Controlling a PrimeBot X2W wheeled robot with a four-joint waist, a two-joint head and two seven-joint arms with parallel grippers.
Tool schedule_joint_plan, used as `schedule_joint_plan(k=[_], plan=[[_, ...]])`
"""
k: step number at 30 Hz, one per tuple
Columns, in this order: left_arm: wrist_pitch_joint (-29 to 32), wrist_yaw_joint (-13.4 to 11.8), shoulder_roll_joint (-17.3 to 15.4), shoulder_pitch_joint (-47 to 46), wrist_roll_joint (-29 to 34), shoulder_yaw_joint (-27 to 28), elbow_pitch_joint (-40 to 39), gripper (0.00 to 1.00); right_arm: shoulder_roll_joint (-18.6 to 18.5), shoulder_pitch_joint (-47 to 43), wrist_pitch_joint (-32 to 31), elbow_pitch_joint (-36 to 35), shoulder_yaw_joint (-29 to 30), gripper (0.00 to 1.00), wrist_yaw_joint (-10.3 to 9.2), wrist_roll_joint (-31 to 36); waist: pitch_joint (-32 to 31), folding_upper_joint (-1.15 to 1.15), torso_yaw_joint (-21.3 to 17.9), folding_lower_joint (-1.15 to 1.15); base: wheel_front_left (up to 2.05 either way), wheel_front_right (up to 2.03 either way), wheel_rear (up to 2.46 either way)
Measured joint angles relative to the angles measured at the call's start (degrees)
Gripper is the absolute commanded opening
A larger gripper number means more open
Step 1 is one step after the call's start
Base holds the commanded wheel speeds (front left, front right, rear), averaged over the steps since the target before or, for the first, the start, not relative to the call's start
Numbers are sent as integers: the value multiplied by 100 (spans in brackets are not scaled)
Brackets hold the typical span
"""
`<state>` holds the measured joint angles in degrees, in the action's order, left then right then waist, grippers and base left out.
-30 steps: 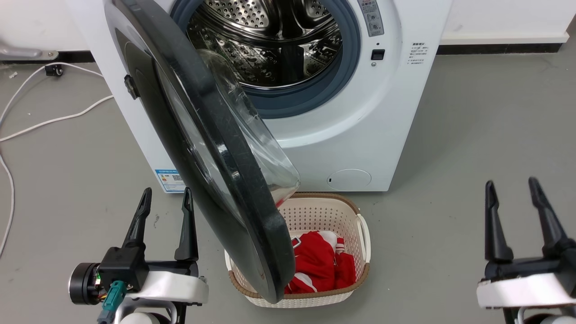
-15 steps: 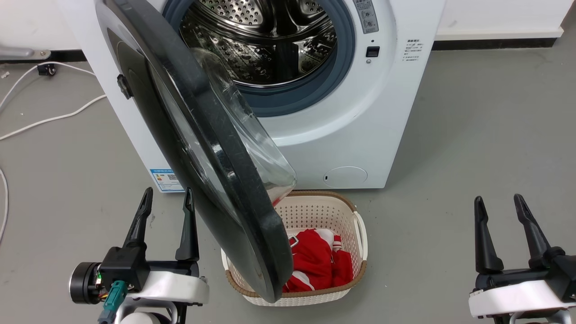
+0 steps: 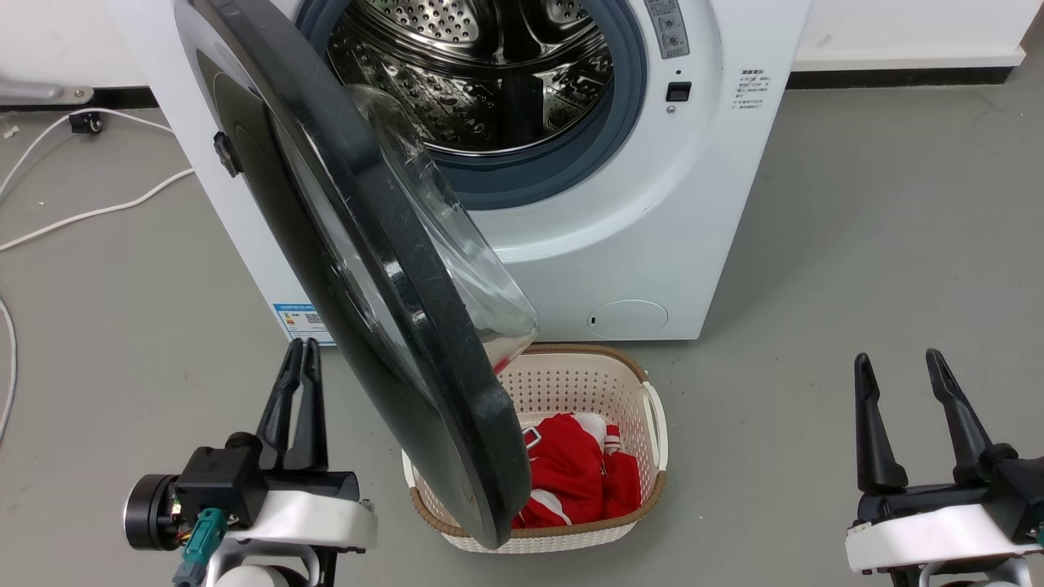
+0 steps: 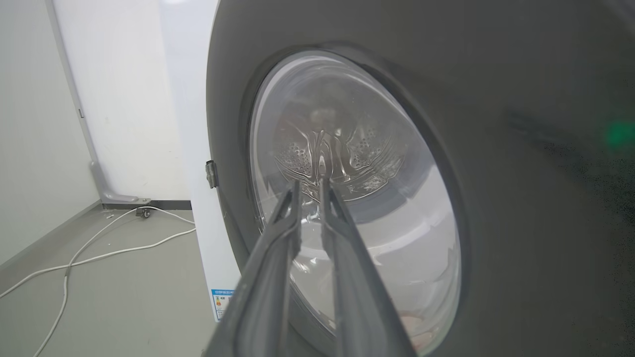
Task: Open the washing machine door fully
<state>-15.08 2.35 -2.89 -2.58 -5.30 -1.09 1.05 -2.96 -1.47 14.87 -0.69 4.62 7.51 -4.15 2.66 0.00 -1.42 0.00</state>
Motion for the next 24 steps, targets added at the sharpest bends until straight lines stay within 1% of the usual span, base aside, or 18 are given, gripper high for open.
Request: schedule_joint_plan(k=[7,10,15,24], plan=[[0,-32,0,-38,-8,14,-191,0,0,4,5,31,-2,100,0,-37,34,0,13,0,0,0,0],[0,-34,0,-101,-16,47,-405,0,0,13,5,37,-2,100,0,-44,50,0,18,0,0,0,0],[0,-85,0,-263,-24,112,-1147,0,0,16,8,64,13,100,0,-55,48,0,29,0,0,0,0],[-3,-187,0,-491,179,115,-2543,0,0,18,15,121,7,100,0,-87,-18,0,30,0,0,0,0]])
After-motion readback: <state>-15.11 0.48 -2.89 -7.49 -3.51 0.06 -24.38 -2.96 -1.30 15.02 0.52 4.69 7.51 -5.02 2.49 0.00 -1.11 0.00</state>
